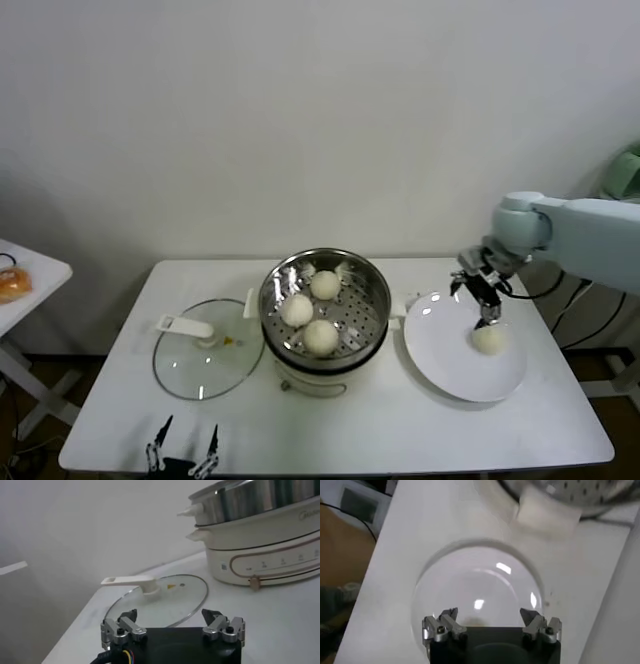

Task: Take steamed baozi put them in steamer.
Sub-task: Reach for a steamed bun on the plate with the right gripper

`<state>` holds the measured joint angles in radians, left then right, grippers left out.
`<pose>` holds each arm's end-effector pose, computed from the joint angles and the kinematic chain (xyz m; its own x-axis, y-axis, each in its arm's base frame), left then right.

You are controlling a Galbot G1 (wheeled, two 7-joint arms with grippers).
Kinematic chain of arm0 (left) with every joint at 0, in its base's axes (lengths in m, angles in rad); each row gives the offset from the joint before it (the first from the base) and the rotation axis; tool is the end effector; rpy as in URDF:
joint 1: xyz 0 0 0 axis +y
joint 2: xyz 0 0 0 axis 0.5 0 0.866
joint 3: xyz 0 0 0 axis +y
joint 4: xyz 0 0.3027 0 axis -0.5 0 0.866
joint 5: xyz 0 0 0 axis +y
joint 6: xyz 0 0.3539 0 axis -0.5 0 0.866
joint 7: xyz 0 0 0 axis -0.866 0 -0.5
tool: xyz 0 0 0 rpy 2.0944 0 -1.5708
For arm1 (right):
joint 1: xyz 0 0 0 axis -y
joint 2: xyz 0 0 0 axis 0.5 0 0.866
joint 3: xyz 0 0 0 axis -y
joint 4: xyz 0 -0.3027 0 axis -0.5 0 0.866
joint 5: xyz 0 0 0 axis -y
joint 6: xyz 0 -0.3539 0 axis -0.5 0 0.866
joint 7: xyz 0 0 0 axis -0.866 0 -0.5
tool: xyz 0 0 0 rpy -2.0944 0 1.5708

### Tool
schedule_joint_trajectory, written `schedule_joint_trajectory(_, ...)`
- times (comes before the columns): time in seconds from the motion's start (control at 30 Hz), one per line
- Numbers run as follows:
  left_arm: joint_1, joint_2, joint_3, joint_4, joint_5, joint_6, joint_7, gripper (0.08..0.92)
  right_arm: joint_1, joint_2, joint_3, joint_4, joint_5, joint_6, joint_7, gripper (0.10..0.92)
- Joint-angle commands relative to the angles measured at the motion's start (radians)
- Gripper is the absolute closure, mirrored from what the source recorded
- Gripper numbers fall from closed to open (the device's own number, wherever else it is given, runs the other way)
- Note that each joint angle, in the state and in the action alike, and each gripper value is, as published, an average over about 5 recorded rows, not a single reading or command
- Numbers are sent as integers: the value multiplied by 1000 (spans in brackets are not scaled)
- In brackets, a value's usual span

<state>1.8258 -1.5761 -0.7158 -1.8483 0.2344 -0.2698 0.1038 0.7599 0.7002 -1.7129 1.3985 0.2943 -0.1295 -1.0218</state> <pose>0.0931 0.0639 -0.3813 -0.9639 -0.0071 0.2662 0.0769 0.9496 0.3039 0.4819 -0.1012 -0.1054 -0.1074 -0.0116 0.9941 -0.9536 -0.2817 -0.1063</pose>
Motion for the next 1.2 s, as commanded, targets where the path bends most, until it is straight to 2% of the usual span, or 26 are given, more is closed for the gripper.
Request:
schedule_joint_trajectory(0.03, 11, -2, -3, -1, 8, 0, -1, 177, -273, -91, 204, -176, -158, -31, 7, 203)
schedule_joint_trajectory(0.8, 26, -20, -9, 9, 36, -2, -5, 177, -547, 45, 448, -435, -273, 20, 20, 203)
schedule_joint_trajectory(1.07, 23, -20, -12, 11, 34, 1, -5, 177, -558, 64, 458, -437, -276, 18, 16, 203)
schedule_joint_trajectory(1.2, 20, -20, -11, 12, 34, 2, -5, 177, -557, 65, 457, -434, -278, 15, 15, 228)
